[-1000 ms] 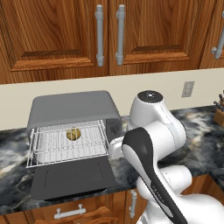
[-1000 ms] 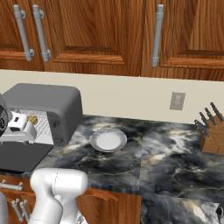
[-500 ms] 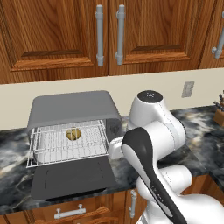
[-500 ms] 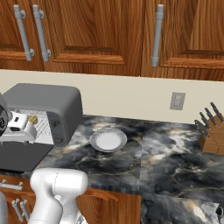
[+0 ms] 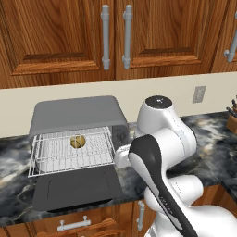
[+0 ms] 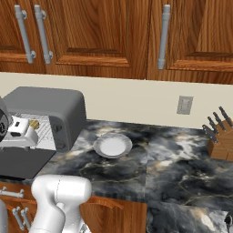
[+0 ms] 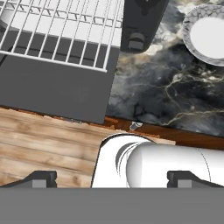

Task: Open the toaster oven door. Place the bread on the bottom rack in the toaster oven and place the chicken drumstick on the top rack.

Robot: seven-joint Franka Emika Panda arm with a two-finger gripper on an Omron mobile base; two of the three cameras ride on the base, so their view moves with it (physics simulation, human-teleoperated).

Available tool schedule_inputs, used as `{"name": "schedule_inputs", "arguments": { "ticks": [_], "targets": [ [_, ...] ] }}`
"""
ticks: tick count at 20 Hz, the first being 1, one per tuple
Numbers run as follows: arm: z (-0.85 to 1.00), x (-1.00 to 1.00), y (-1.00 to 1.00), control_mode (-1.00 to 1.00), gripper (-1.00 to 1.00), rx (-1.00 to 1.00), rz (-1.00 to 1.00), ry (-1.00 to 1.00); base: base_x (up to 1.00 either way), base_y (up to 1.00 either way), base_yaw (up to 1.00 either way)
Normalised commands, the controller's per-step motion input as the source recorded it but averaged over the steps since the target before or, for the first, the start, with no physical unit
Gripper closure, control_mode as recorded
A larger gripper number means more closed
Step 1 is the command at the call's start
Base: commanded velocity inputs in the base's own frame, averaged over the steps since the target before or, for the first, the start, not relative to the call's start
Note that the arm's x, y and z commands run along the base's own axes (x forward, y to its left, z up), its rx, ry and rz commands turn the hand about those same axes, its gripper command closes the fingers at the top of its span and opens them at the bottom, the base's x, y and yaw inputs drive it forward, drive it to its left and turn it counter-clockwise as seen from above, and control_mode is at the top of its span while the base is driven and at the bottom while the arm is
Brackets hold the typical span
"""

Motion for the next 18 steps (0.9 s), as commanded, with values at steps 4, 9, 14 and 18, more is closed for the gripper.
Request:
{"name": "schedule_inputs", "arguments": {
  "ticks": [4,9,14,18],
  "targets": [
    [0.00,0.00,0.00,1.00,-1.00,0.00,0.00,0.00,0.00,0.00,0.00],
    [0.00,0.00,0.00,1.00,-1.00,0.00,0.00,0.00,0.00,0.00,0.00],
    [0.00,0.00,0.00,1.00,-1.00,0.00,0.00,0.00,-0.33,0.00,0.00],
    [0.00,0.00,0.00,1.00,-1.00,0.00,0.00,0.00,-0.52,0.00,0.00]
  ]
}}
